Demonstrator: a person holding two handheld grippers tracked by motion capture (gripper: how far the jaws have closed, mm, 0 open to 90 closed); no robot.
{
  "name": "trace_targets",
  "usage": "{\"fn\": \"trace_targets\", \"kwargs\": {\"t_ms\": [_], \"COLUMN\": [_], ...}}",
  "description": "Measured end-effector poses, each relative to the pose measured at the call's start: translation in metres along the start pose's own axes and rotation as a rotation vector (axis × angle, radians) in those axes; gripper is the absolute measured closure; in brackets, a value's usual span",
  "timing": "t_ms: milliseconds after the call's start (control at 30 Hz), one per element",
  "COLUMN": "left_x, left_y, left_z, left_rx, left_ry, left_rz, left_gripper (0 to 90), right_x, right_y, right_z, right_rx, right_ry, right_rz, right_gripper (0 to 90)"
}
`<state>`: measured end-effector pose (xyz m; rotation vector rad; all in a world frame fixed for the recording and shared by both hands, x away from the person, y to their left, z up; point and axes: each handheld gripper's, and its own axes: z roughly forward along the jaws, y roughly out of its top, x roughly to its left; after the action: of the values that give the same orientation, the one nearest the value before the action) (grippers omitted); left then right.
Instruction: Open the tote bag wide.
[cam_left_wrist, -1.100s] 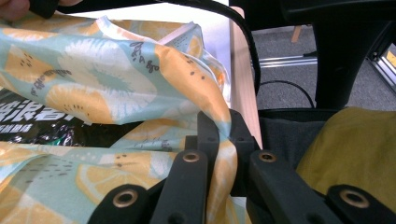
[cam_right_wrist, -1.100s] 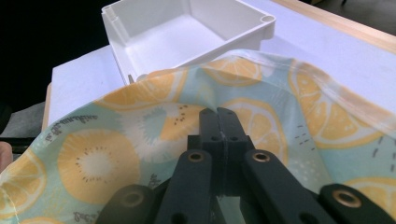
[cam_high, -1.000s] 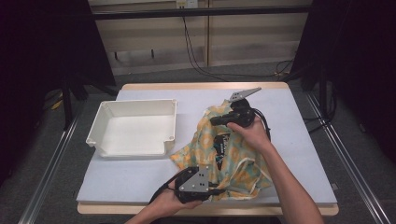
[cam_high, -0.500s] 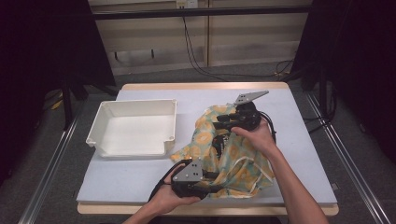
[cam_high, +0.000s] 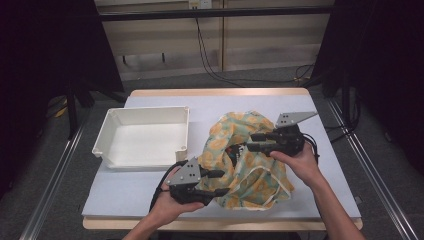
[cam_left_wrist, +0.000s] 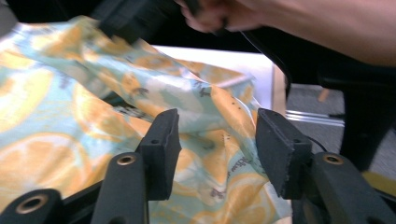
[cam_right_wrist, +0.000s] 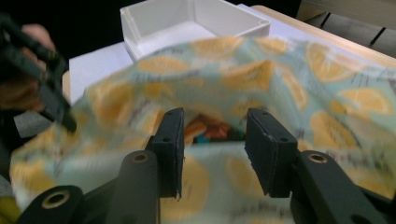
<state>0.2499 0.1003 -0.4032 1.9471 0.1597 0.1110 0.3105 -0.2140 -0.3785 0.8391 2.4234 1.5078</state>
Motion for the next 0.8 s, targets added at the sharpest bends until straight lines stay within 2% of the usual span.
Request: {"fn": "trace_targets", "kwargs": {"t_ms": [133, 233, 267, 400, 433, 467, 500, 533, 567, 600, 633, 700, 733, 800], "left_x": [0.005, 0.005, 0.005, 0.014, 0.025, 0.032, 0.032, 0.039, 0.051, 0.051, 0.06, 0.065, 0.066, 0.068], "left_y": [0.011, 0.013, 0.014, 0.017, 0.018, 0.018, 0.018, 0.017, 0.014, 0.014, 0.01, 0.006, 0.005, 0.002], "left_z": [-0.008, -0.011, -0.013, -0.013, -0.011, -0.009, -0.009, -0.008, -0.005, -0.005, 0.0, 0.009, 0.013, 0.017], "left_rx": [-0.022, -0.033, -0.035, -0.046, -0.052, -0.052, -0.052, -0.047, -0.065, -0.065, -0.045, 0.001, 0.032, 0.036], "left_ry": [0.009, 0.004, 0.028, 0.06, 0.059, 0.038, 0.038, 0.057, 0.092, 0.092, 0.128, 0.129, 0.144, 0.131], "left_rz": [-0.009, -0.006, -0.008, -0.019, -0.038, -0.052, -0.052, -0.051, -0.094, -0.094, -0.108, -0.107, -0.115, -0.124], "left_gripper": [48.7, 45.4, 44.4, 44.4, 44.4, 42.4, 41.6, 41.6, 41.5, 41.6, 41.5, 41.6, 41.6, 41.6], "right_x": [0.001, 0.001, 0.001, -0.001, -0.002, -0.002, -0.002, -0.002, -0.003, -0.003, -0.002, -0.002, -0.002, -0.001], "right_y": [-0.013, -0.017, -0.02, -0.022, -0.023, -0.023, -0.023, -0.023, -0.024, -0.024, -0.025, -0.028, -0.029, -0.029], "right_z": [-0.008, -0.01, -0.01, -0.006, 0.0, 0.004, 0.007, 0.007, 0.013, 0.013, 0.02, 0.026, 0.03, 0.033], "right_rx": [0.01, 0.013, 0.01, 0.021, 0.027, 0.025, 0.027, 0.027, 0.028, 0.028, 0.04, 0.05, 0.06, 0.07], "right_ry": [-0.011, -0.016, -0.015, -0.021, -0.024, -0.018, -0.021, -0.021, -0.014, -0.014, -0.021, -0.008, -0.011, -0.014], "right_rz": [0.017, 0.018, 0.026, 0.029, 0.035, 0.034, 0.037, 0.037, 0.042, 0.042, 0.033, 0.033, 0.029, 0.025], "right_gripper": [55.4, 52.8, 50.1, 43.7, 40.2, 37.7, 35.0, 35.0, 33.3, 33.3, 31.4, 30.1, 30.1, 30.1]}}
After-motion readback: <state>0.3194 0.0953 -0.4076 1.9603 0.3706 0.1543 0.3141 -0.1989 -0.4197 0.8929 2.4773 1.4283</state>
